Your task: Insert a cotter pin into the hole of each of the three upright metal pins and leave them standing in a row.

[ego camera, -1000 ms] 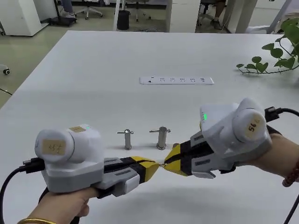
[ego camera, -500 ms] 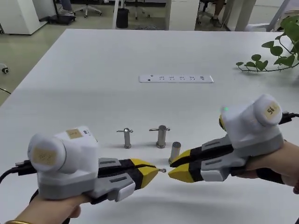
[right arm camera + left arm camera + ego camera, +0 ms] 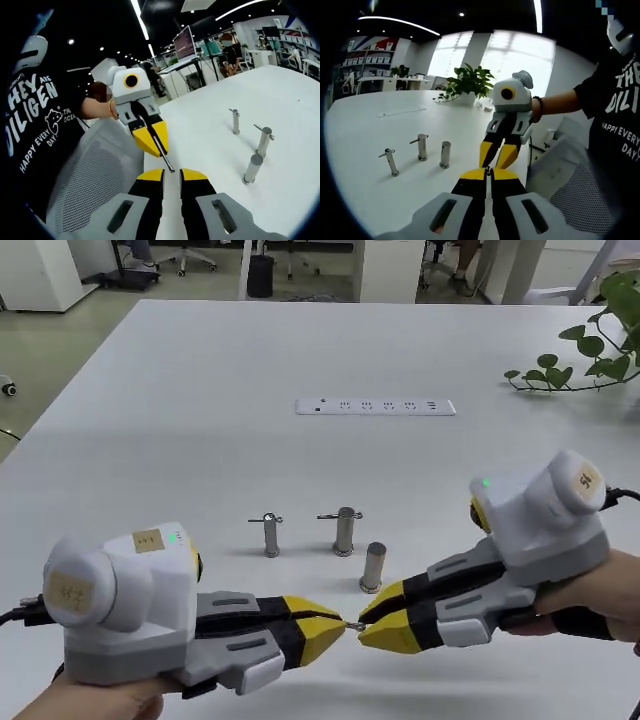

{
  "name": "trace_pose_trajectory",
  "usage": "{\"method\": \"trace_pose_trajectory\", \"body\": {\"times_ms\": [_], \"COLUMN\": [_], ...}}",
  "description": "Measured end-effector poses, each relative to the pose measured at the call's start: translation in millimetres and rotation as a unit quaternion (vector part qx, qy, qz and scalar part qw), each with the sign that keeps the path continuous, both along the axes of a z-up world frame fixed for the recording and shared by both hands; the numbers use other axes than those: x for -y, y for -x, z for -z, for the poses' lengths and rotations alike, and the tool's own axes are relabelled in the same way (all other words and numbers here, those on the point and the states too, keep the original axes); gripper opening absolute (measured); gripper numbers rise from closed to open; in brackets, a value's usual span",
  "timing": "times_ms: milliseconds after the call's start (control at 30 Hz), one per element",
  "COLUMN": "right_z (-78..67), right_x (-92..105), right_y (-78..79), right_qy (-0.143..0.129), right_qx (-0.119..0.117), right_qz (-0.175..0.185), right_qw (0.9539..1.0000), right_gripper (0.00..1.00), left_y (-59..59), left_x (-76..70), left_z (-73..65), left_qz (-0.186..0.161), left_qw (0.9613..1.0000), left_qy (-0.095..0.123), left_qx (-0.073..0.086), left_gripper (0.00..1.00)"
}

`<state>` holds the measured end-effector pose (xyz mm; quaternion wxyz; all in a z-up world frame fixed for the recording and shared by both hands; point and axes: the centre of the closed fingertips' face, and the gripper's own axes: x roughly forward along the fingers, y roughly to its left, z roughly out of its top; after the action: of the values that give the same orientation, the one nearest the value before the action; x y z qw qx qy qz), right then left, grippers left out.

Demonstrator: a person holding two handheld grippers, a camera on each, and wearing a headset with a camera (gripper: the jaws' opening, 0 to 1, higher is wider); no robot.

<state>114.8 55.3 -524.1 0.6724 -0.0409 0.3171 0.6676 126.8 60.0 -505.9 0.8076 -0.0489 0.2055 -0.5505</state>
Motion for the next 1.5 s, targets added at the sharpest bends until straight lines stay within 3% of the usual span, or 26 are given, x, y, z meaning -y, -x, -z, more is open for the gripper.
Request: {"method": "trace_pose_trajectory", "body": {"times_ms": [167,533,767,1100,1400,1500], "right_z": [-1.9,3.0,6.6,12.4,16.9,18.0], "right_x": [-3.6,-1.1,1.8,4.2,17.4,24.1], "right_y": [5.6,9.0,10.9,7.3,-11.5,-19.2], "right_qy": [-0.013,-0.005,0.015,0.061,0.103,0.111], "right_qx": [-0.010,-0.007,0.037,0.108,0.146,0.146], "right_qz": [-0.007,-0.028,-0.063,-0.094,-0.080,-0.065], "right_qw": [0.9998,0.9996,0.9972,0.9878,0.9807,0.9809], "right_gripper": [0.06,0.00,0.00,0.00,0.00,0.00], "left_y": [5.6,11.9,14.1,8.1,-8.2,-11.7], "left_x": [3.4,6.0,7.9,8.9,3.2,0.4], "left_z": [-2.1,-1.7,0.9,6.5,9.5,10.1], "left_qz": [0.013,0.026,0.030,0.021,-0.019,-0.031], "left_qw": [0.9999,0.9995,0.9993,0.9997,0.9993,0.9988], "left_qy": [0.009,0.016,0.013,-0.011,-0.028,-0.030], "left_qx": [-0.001,-0.008,-0.016,-0.002,0.017,0.022], "left_gripper": [0.00,0.00,0.00,0.02,0.03,0.05]}}
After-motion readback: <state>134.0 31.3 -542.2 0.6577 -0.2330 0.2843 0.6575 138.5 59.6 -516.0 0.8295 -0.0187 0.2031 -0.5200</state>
